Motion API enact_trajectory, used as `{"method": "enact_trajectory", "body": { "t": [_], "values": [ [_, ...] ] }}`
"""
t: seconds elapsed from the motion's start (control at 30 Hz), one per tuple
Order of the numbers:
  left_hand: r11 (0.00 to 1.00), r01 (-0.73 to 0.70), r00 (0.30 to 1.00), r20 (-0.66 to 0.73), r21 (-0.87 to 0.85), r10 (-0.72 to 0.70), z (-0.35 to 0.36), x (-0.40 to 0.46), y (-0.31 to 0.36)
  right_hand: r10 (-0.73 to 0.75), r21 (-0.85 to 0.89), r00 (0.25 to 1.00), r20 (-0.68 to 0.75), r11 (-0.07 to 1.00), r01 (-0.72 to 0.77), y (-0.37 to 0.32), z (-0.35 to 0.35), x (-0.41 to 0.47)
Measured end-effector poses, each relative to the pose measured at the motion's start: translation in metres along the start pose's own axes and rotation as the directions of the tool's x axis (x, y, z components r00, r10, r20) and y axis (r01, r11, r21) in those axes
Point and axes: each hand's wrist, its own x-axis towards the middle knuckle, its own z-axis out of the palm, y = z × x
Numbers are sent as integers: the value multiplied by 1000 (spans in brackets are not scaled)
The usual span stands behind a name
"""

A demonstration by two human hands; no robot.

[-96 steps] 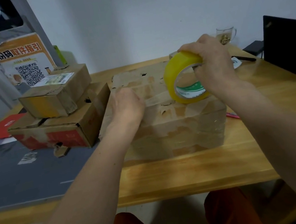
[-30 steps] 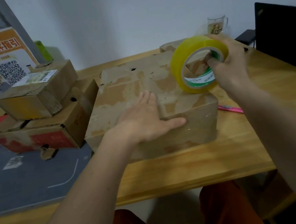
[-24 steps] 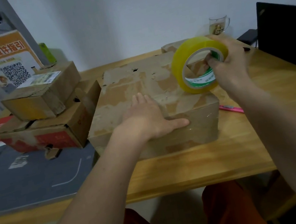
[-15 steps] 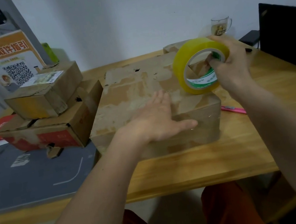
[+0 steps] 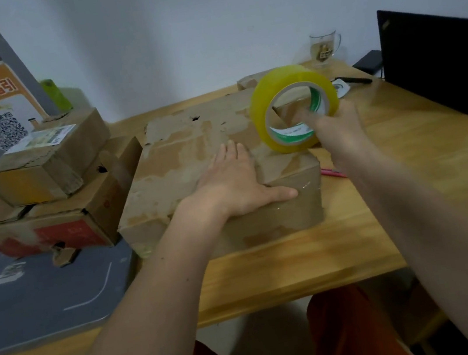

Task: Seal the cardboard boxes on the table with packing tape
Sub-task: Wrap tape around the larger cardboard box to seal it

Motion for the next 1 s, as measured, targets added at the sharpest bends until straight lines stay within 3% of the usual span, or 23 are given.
{"method": "enact_trajectory", "body": {
  "t": [0.1,0.4,0.53,0.67,0.77,0.83,0.9,1.0],
  "values": [
    [1000,17,1000,8,-4,-17,0,-1,-1,-69,-6,998,-6,998,69,-8,-13,10],
    [999,35,998,46,16,-36,-1,-4,1,-4,18,998,-58,1000,5,12,-62,24],
    [999,34,998,50,37,-36,-2,-3,1,106,58,993,-55,993,-103,43,-65,17],
    [999,37,998,46,17,-38,-2,-4,3,266,242,963,-42,938,-248,65,-58,5],
    [993,14,997,79,-116,-5,-8,-9,-10,339,331,941,-12,889,-316,72,-52,-4],
    [982,82,997,27,-169,-79,-10,-12,-33,377,382,926,11,854,-353,74,-50,-7],
    [954,281,957,-39,-100,-286,-8,-15,-64,420,425,906,49,812,-400,73,-49,-12],
    [887,450,891,-11,-105,-454,-7,-15,-93,469,456,872,142,750,-478,68,-44,-19]
  ]
}}
